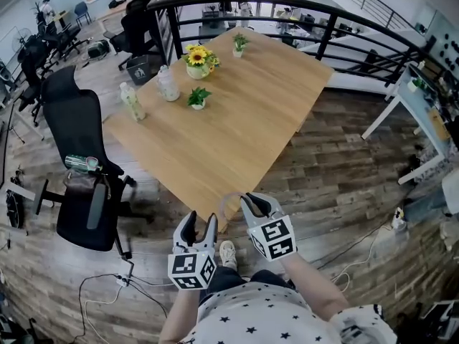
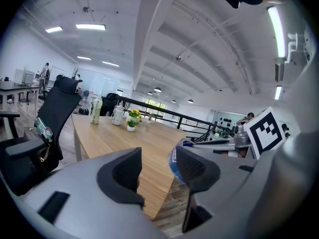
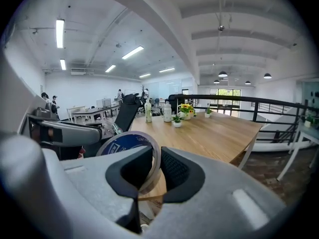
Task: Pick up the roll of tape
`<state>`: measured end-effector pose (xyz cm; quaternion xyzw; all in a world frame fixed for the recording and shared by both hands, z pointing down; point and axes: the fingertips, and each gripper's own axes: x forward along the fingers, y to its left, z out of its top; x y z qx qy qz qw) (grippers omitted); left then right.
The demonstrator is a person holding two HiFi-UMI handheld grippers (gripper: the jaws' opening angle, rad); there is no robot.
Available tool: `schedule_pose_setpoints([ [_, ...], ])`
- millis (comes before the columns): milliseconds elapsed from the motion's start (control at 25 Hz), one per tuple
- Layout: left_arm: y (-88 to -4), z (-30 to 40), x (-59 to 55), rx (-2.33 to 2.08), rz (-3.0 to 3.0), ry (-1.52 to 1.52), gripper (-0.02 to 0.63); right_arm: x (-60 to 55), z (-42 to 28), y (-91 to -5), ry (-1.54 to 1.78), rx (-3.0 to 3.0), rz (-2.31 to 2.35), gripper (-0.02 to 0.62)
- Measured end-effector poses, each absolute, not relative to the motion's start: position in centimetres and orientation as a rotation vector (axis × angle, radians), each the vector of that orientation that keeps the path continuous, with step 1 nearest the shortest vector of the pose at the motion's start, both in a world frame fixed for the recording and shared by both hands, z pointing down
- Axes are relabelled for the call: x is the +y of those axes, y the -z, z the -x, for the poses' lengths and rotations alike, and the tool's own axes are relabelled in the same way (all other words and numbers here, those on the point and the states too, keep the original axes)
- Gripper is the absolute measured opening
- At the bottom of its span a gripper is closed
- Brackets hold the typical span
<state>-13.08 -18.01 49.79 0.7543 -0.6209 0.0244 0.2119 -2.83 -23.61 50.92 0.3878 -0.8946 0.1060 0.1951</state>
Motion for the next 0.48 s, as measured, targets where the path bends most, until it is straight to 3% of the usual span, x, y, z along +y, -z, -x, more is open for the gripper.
schedule_pose_setpoints([
  [480,-48.6,10.2,-10.6,-1.75,-2.133,-0.055,0.202,-16.1,0.0,-48.7,-0.225,-2.567,-1.104,0.06],
])
